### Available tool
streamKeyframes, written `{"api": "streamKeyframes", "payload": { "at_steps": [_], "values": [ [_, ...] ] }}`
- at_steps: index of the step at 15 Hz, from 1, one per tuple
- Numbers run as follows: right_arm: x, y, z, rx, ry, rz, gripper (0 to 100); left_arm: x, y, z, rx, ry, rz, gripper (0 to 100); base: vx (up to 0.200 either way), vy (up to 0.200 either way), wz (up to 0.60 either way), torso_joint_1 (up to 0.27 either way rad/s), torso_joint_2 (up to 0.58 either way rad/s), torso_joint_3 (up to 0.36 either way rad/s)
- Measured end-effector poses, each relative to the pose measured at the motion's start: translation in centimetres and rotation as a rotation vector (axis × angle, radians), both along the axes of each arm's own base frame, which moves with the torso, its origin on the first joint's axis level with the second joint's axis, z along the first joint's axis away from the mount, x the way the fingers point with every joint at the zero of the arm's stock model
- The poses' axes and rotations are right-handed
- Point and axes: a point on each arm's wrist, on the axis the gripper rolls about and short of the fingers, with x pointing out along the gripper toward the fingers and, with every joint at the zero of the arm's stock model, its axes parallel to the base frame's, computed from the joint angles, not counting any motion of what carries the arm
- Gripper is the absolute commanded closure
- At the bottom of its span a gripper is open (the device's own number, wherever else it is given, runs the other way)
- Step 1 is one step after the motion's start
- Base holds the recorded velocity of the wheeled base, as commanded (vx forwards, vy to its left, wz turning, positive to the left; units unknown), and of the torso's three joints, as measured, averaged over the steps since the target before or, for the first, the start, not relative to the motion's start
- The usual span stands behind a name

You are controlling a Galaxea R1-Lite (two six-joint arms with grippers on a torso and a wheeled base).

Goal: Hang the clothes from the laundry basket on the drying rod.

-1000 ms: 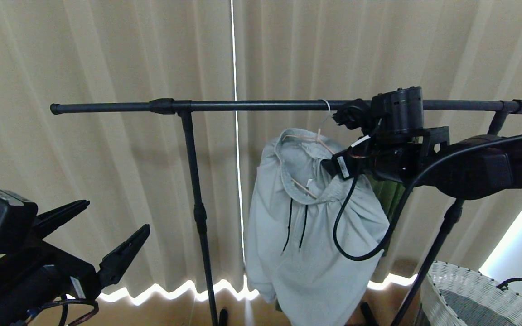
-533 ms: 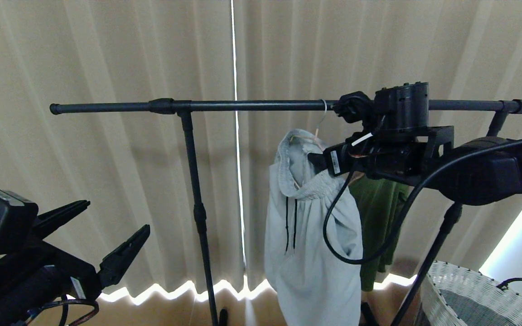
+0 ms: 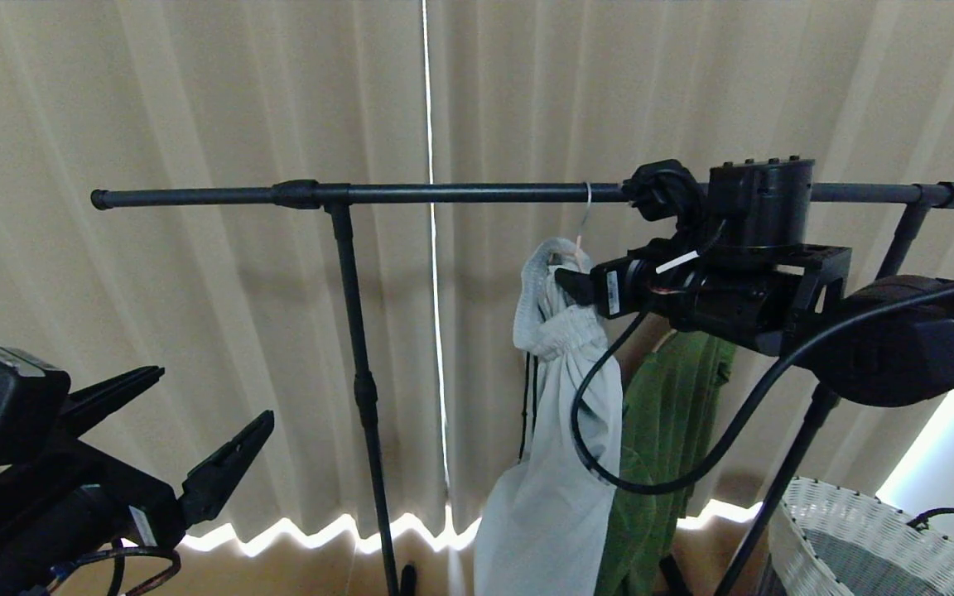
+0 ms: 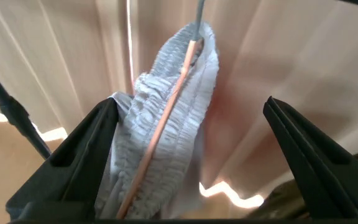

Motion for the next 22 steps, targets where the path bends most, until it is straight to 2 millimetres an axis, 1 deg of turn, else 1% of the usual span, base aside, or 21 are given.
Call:
{"api": "streamKeyframes", "payload": {
  "at_steps": [2, 4, 8, 11, 13, 17, 19, 22],
  "values": [
    [-0.2, -0.1, -0.1, 0.008, -0.011, 0.015, 0, 0.0, 0.0, 0.0, 0.000, 0.001, 0.000, 0, 0.000, 0.000, 0.00, 0.000, 0.00, 0.000],
    [-0.4, -0.2, 0.0, 0.033, -0.059, 0.034, 0, 0.0, 0.0, -0.1, 0.002, 0.004, 0.000, 0, 0.000, 0.000, 0.00, 0.000, 0.00, 0.000],
    [-1.2, -0.6, -0.3, 0.041, -0.077, 0.036, 0, 0.1, 0.0, -0.1, 0.003, 0.008, 0.000, 0, 0.000, 0.000, 0.00, 0.000, 0.00, 0.000],
    [-2.5, -1.3, 0.0, 0.049, -0.109, 0.038, 0, 0.1, 0.0, -0.1, 0.004, 0.008, 0.000, 0, 0.000, 0.000, 0.00, 0.000, 0.00, 0.000],
    [-3.8, -2.1, 0.2, 0.036, -0.122, 0.038, 0, 0.0, 0.0, -0.1, 0.004, 0.006, 0.001, 0, 0.000, 0.000, 0.00, 0.000, 0.00, 0.000],
    [-8.1, -4.8, 1.7, 0.024, -0.180, 0.037, 0, -0.4, 0.2, -0.2, 0.010, -0.005, 0.002, 0, 0.000, 0.000, 0.00, 0.000, 0.00, 0.000],
    [-10.7, -6.4, 2.1, 0.033, -0.205, 0.032, 0, -0.7, 0.4, -0.3, 0.018, -0.010, 0.007, 0, 0.000, 0.000, 0.00, 0.000, 0.00, 0.000],
    [-14.9, -9.9, 1.3, 0.030, -0.216, -0.021, 0, -1.4, 1.2, -0.5, 0.012, -0.018, 0.044, 0, 0.000, 0.000, 0.00, 0.000, 0.00, 0.000]
  ]
}}
